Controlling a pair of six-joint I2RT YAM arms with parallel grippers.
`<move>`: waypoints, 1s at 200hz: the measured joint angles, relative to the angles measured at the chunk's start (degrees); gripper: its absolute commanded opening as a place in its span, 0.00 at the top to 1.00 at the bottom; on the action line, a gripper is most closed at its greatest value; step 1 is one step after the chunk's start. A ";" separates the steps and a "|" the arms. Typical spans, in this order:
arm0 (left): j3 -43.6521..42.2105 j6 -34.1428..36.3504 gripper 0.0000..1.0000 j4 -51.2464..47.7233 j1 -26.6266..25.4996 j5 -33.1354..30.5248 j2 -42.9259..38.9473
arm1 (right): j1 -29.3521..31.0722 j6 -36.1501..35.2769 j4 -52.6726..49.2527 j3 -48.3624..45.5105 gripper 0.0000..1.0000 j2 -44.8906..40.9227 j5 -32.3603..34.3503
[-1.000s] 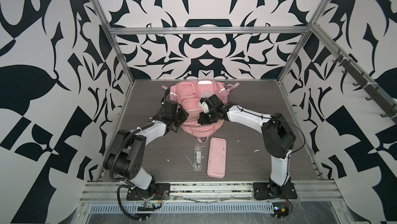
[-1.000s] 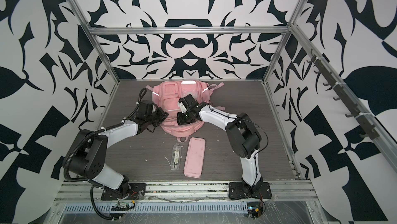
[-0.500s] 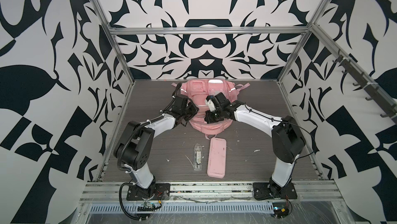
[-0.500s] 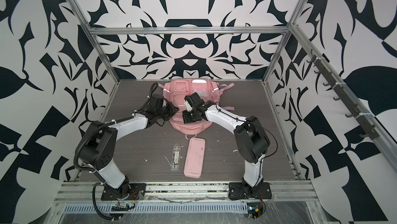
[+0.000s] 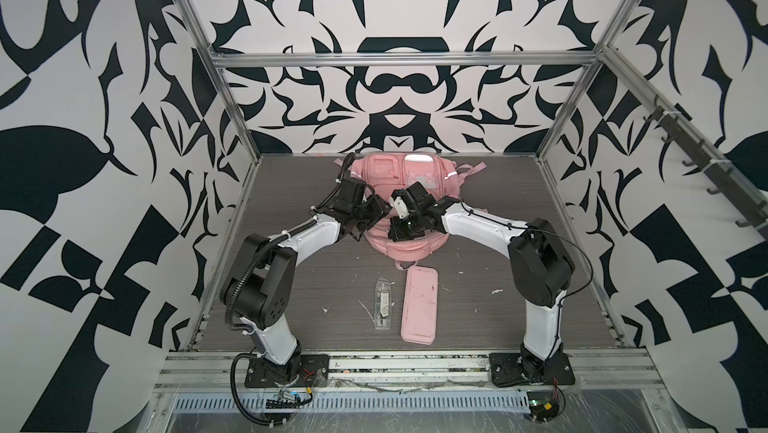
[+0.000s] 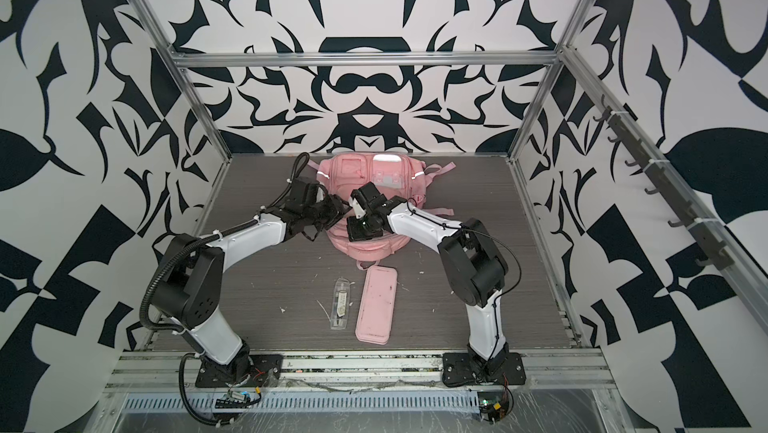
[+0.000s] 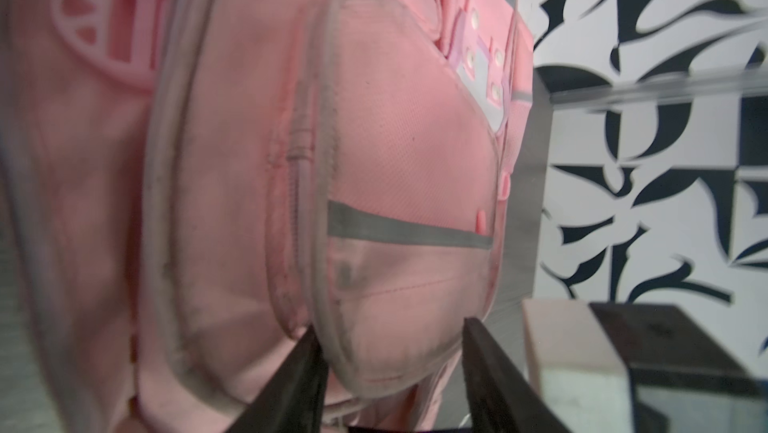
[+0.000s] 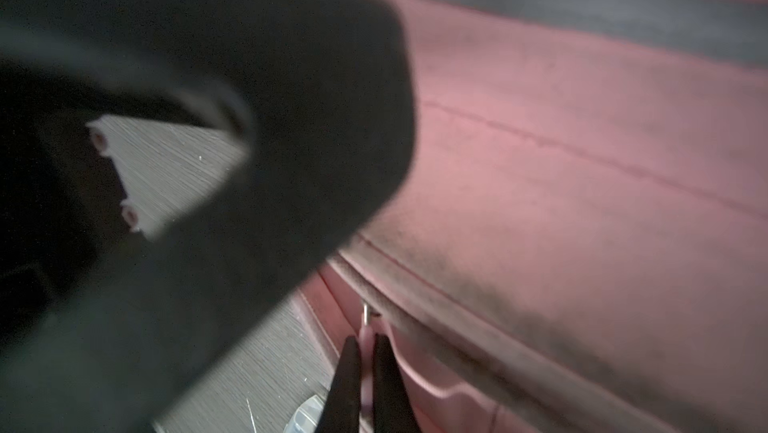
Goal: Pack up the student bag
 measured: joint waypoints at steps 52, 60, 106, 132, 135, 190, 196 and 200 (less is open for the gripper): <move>6.54 6.38 0.40 -7.89 0.90 2.05 0.09 | -5.88 -2.51 -0.66 -9.05 1.00 -11.78 0.00; 7.58 7.15 0.40 -8.98 0.92 2.29 0.31 | -6.69 -2.99 -1.14 -10.40 1.00 -13.40 0.48; 13.81 9.57 0.45 -11.37 0.90 5.51 7.15 | -12.31 -6.08 -3.80 -17.29 1.00 -19.91 1.77; 17.25 10.32 0.50 -12.20 0.31 7.50 13.42 | -16.11 -6.80 -5.35 -19.41 1.00 -22.23 1.81; 17.70 10.40 0.51 -12.33 0.13 7.78 14.19 | -16.46 -6.80 -5.46 -19.58 1.00 -22.45 1.79; 22.43 10.38 0.57 -12.92 -2.56 9.62 18.88 | -18.25 -6.03 -5.51 -21.84 1.00 -23.34 1.66; 22.67 10.29 0.58 -12.87 -2.64 9.68 18.88 | -18.21 -5.84 -5.46 -22.16 1.00 -23.34 1.60; 22.77 10.23 0.58 -12.85 -2.67 9.68 18.88 | -18.14 -5.77 -5.42 -22.36 1.00 -23.34 1.60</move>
